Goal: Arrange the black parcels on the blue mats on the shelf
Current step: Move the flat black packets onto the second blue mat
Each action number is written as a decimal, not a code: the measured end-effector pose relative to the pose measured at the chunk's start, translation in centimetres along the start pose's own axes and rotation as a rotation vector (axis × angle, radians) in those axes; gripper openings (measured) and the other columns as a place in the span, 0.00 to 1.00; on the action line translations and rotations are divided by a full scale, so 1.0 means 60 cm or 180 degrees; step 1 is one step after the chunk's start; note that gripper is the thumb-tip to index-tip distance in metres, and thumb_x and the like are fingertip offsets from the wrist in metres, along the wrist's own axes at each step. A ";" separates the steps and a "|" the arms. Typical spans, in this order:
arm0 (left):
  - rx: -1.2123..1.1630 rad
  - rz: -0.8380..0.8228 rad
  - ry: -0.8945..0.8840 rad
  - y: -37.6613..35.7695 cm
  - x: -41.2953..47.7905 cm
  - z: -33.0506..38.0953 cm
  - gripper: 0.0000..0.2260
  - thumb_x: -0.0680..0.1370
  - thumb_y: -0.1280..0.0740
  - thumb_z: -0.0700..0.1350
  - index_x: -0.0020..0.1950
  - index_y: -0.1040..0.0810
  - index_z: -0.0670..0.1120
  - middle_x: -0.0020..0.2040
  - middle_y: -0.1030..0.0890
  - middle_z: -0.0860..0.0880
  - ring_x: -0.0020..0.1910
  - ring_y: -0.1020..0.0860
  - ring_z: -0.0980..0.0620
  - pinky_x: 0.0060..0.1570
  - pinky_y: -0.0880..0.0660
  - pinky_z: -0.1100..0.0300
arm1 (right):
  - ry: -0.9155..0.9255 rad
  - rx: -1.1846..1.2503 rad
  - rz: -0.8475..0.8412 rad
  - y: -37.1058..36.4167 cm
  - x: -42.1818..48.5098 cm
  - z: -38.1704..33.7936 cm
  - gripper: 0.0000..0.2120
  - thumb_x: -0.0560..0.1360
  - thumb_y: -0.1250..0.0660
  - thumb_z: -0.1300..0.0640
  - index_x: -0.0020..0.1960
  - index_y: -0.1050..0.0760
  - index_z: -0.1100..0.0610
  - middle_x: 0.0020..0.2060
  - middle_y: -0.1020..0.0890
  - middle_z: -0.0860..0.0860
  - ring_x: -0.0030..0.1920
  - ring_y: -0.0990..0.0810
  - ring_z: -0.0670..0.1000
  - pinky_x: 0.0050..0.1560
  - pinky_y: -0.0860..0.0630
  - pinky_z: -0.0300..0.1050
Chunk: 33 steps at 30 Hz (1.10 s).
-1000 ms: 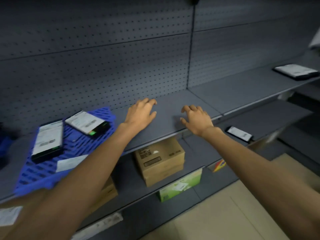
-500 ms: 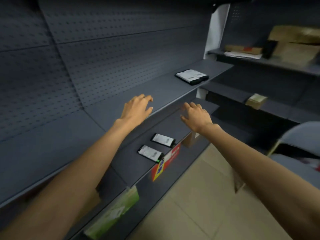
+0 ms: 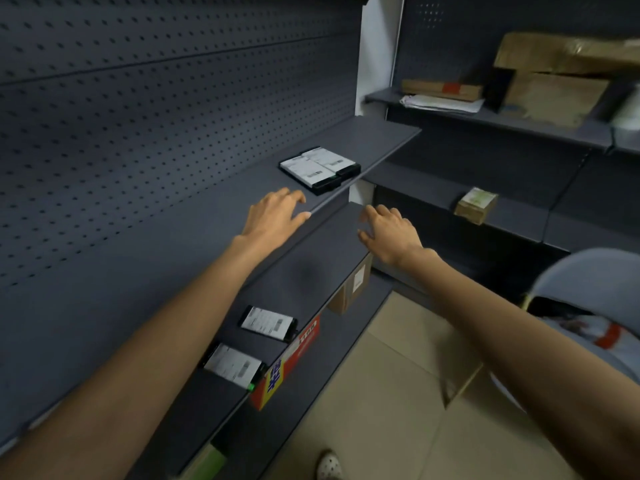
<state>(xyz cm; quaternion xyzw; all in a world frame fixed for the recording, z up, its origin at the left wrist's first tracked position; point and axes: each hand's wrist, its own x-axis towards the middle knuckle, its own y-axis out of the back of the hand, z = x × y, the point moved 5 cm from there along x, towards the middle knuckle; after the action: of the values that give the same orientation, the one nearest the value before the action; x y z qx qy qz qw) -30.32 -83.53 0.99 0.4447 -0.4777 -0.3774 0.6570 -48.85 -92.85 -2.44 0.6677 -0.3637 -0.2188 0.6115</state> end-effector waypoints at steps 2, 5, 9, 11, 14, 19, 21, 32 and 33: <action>-0.0020 -0.0029 0.0028 -0.022 0.065 -0.004 0.18 0.81 0.38 0.56 0.66 0.26 0.47 0.61 0.23 0.45 0.60 0.24 0.43 0.51 0.25 0.47 | -0.0006 -0.0005 -0.0012 -0.001 0.065 0.029 0.20 0.81 0.41 0.48 0.69 0.34 0.56 0.64 0.28 0.57 0.64 0.30 0.62 0.60 0.30 0.57; -0.0051 -0.0036 0.0083 -0.054 0.158 -0.015 0.18 0.80 0.38 0.58 0.64 0.25 0.48 0.62 0.23 0.46 0.60 0.24 0.43 0.49 0.25 0.48 | 0.0033 0.0045 0.0005 0.002 0.166 0.061 0.19 0.80 0.41 0.48 0.68 0.34 0.56 0.63 0.27 0.57 0.64 0.30 0.62 0.61 0.30 0.57; -0.0002 -0.0075 0.0149 -0.095 0.252 -0.023 0.16 0.81 0.37 0.54 0.65 0.25 0.48 0.60 0.22 0.47 0.57 0.23 0.45 0.47 0.25 0.50 | 0.0131 0.0130 -0.0022 -0.008 0.266 0.094 0.17 0.81 0.42 0.49 0.66 0.32 0.56 0.62 0.26 0.58 0.64 0.30 0.62 0.60 0.30 0.57; 0.0029 -0.0091 0.0183 -0.115 0.290 -0.026 0.15 0.80 0.37 0.52 0.65 0.25 0.47 0.60 0.22 0.47 0.57 0.23 0.45 0.47 0.24 0.49 | 0.0175 0.0179 -0.0055 -0.019 0.309 0.111 0.16 0.81 0.42 0.50 0.65 0.32 0.56 0.61 0.26 0.57 0.64 0.30 0.61 0.59 0.30 0.56; 0.0074 -0.0081 0.0354 -0.135 0.332 -0.032 0.16 0.80 0.37 0.52 0.65 0.24 0.48 0.61 0.22 0.47 0.59 0.23 0.45 0.49 0.24 0.49 | 0.0288 0.0283 -0.0058 -0.035 0.371 0.121 0.17 0.81 0.41 0.50 0.66 0.32 0.56 0.62 0.27 0.57 0.63 0.30 0.61 0.60 0.30 0.56; 0.0235 -0.0226 0.0848 -0.181 0.373 -0.037 0.20 0.80 0.39 0.57 0.69 0.27 0.49 0.67 0.26 0.48 0.65 0.27 0.44 0.53 0.25 0.46 | 0.0753 0.0465 -0.0151 -0.078 0.465 0.101 0.23 0.79 0.40 0.44 0.69 0.33 0.55 0.66 0.30 0.56 0.65 0.32 0.59 0.62 0.29 0.57; 0.0328 -0.0305 0.1137 -0.194 0.377 -0.043 0.22 0.80 0.41 0.59 0.70 0.28 0.49 0.68 0.27 0.49 0.66 0.29 0.44 0.53 0.26 0.46 | 0.0956 0.0524 -0.0325 -0.095 0.492 0.094 0.27 0.78 0.42 0.39 0.71 0.35 0.54 0.69 0.32 0.55 0.67 0.35 0.60 0.63 0.29 0.57; 0.0157 -0.0514 0.2673 -0.229 0.360 -0.011 0.40 0.74 0.46 0.73 0.79 0.44 0.50 0.80 0.46 0.51 0.77 0.45 0.39 0.69 0.38 0.40 | 0.1864 0.0704 -0.0612 -0.118 0.568 0.139 0.30 0.76 0.37 0.45 0.74 0.38 0.53 0.73 0.36 0.54 0.65 0.34 0.64 0.60 0.30 0.57; 0.0067 -0.0502 0.2788 -0.233 0.358 -0.005 0.40 0.74 0.44 0.72 0.80 0.47 0.51 0.81 0.49 0.51 0.77 0.45 0.38 0.70 0.38 0.40 | 0.1899 0.0657 -0.0630 -0.118 0.568 0.140 0.31 0.76 0.36 0.44 0.75 0.39 0.53 0.73 0.37 0.53 0.66 0.34 0.64 0.61 0.30 0.57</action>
<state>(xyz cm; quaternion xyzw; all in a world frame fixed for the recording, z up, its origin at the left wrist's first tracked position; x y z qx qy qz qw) -25.48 -107.72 -5.97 0.6044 -0.1227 -0.1974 0.7620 -31.71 -124.15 -5.46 0.7930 -0.1222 -0.0340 0.5959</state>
